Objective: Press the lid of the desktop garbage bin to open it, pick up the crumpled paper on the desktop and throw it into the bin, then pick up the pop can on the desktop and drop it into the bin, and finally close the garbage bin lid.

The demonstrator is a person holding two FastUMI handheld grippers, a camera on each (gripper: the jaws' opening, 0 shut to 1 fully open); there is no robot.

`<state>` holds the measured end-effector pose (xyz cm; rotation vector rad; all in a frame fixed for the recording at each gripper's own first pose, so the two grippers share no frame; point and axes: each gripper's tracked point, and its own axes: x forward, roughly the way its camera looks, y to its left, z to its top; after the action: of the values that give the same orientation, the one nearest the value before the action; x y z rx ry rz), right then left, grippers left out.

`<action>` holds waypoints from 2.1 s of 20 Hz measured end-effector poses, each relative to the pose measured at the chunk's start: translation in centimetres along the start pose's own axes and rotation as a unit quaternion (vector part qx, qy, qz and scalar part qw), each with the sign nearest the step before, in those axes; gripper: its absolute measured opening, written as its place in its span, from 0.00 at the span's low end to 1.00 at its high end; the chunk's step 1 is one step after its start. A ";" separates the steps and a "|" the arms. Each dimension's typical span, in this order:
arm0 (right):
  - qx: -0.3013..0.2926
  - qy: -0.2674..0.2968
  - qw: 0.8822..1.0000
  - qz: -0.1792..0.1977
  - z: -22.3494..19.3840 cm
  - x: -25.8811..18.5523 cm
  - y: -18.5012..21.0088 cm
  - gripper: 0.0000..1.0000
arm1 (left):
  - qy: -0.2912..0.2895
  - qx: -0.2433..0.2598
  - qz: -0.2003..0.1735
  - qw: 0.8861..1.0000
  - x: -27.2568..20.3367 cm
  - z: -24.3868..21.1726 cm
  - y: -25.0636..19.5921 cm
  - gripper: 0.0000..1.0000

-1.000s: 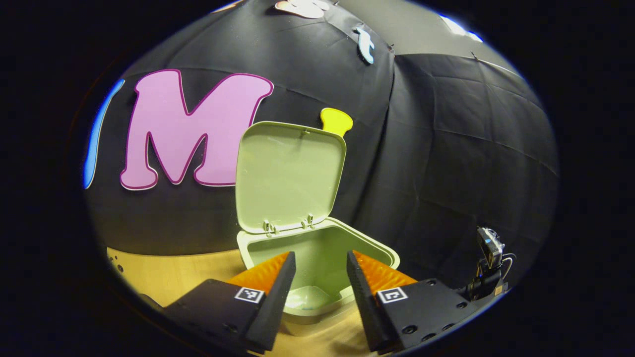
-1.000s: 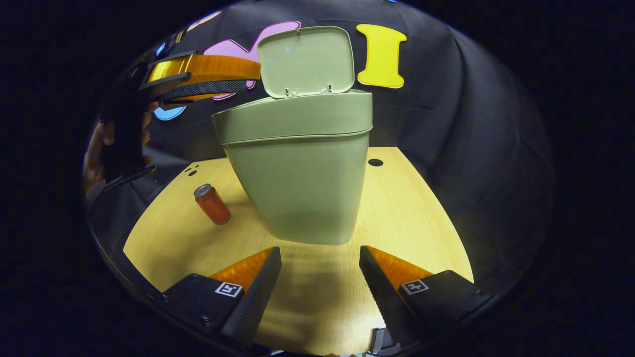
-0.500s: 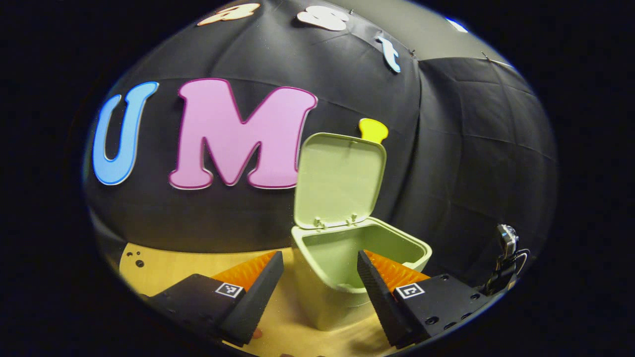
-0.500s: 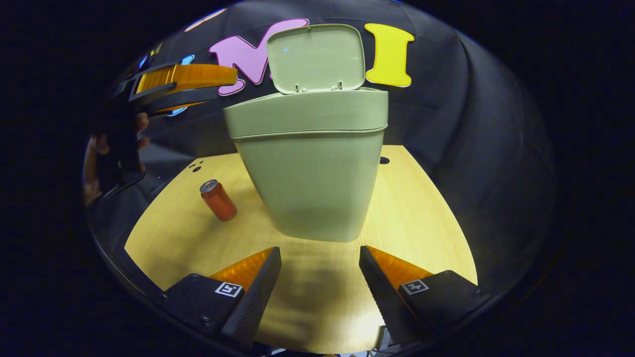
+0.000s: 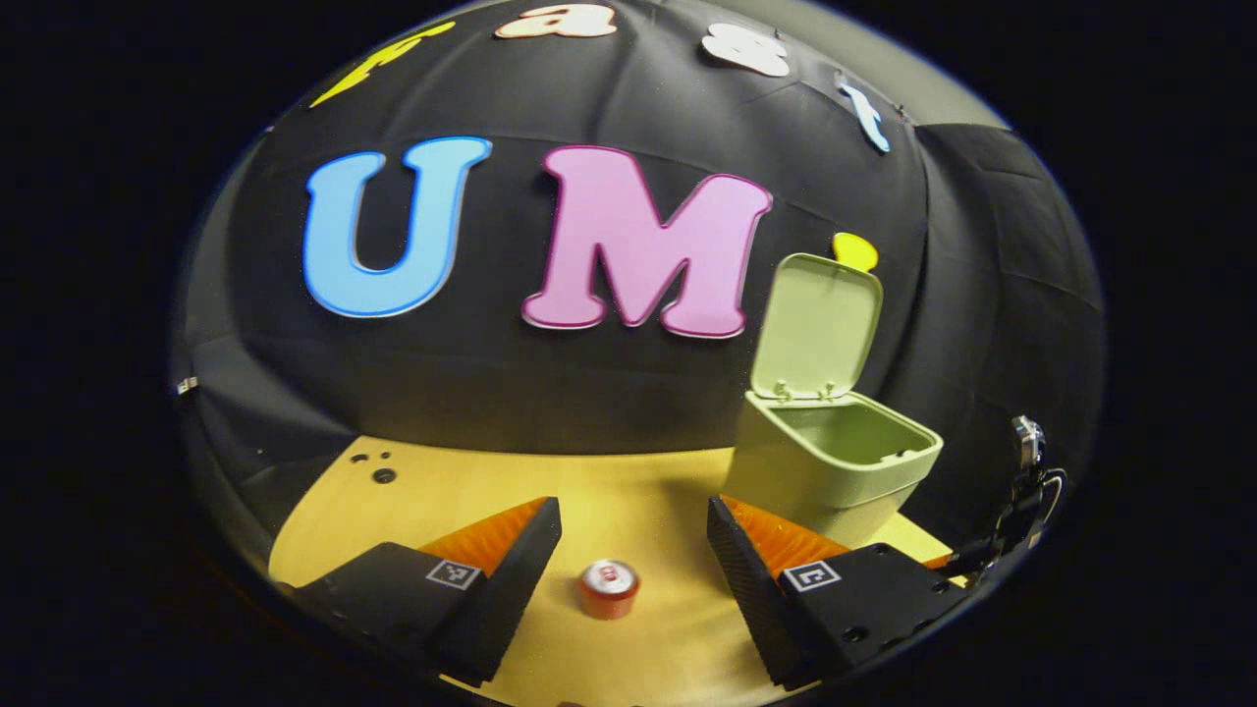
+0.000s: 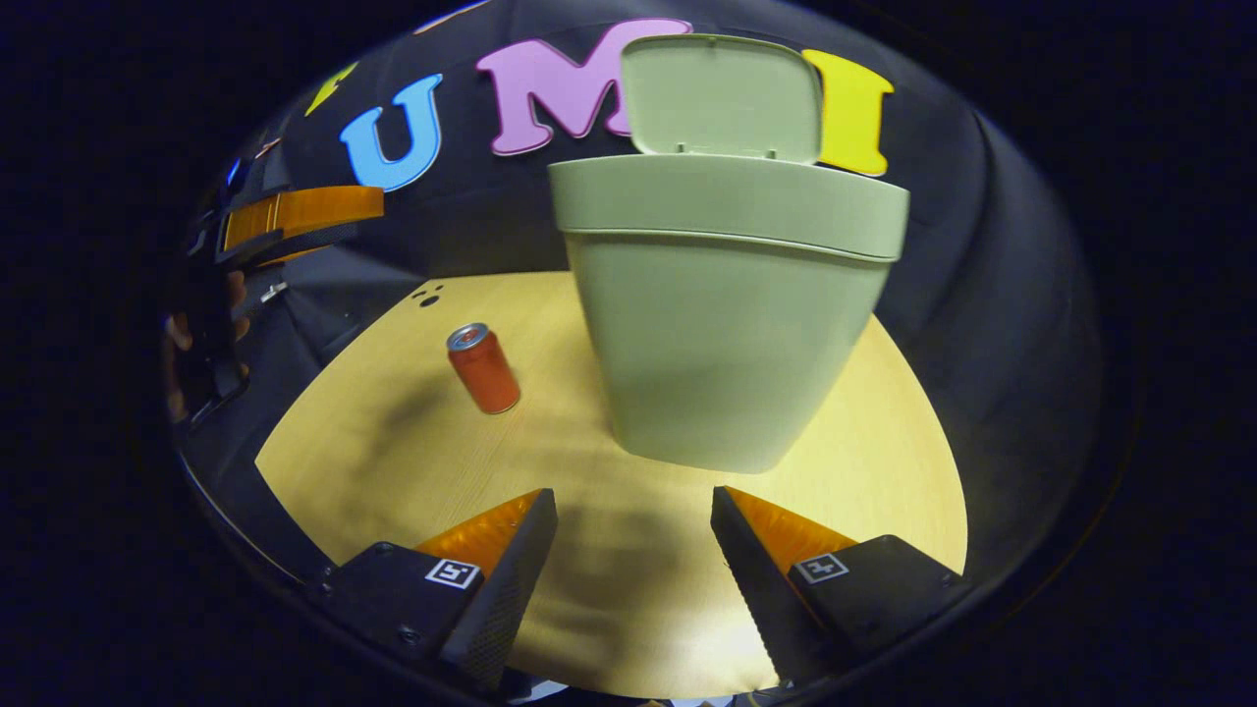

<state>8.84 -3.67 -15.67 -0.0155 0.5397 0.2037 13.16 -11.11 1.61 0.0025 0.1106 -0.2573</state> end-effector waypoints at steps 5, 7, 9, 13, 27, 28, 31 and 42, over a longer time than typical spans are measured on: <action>-0.027 -0.001 0.999 0.034 1.8 2.3 5.4 0.99 | 0.015 -0.025 0.058 0.998 -4.1 -2.7 5.7 0.96; -0.035 0.002 0.998 0.045 2.2 3.3 7.2 1.00 | 0.020 -0.035 0.074 0.996 -5.5 -3.9 7.8 0.96; -0.044 0.007 0.997 0.063 2.8 4.5 9.3 1.00 | 0.026 -0.041 0.089 0.995 -7.4 -4.9 9.4 0.96; -0.064 0.015 0.995 0.076 3.7 6.7 11.9 1.00 | 0.039 -0.055 0.119 0.991 -10.7 -7.1 12.1 0.96; -0.052 0.034 0.995 0.073 7.7 16.6 16.3 0.99 | 0.071 -0.084 0.232 0.967 -18.6 -11.1 19.5 0.96; -0.050 0.037 0.995 0.072 7.7 17.3 16.4 0.99 | 0.073 -0.085 0.238 0.965 -18.8 -11.3 19.8 0.96; -0.052 0.049 0.996 0.054 7.1 19.4 16.1 0.99 | 0.080 -0.088 0.250 0.961 -19.3 -11.7 20.7 0.96; -0.051 0.055 0.996 0.043 6.8 21.8 16.3 0.97 | 0.093 -0.072 0.244 0.963 -18.8 -12.1 20.4 0.96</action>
<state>27.35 16.81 -20.35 -0.1039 0.6399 0.3155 -1.09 13.58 -8.56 -0.0896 0.3108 0.2453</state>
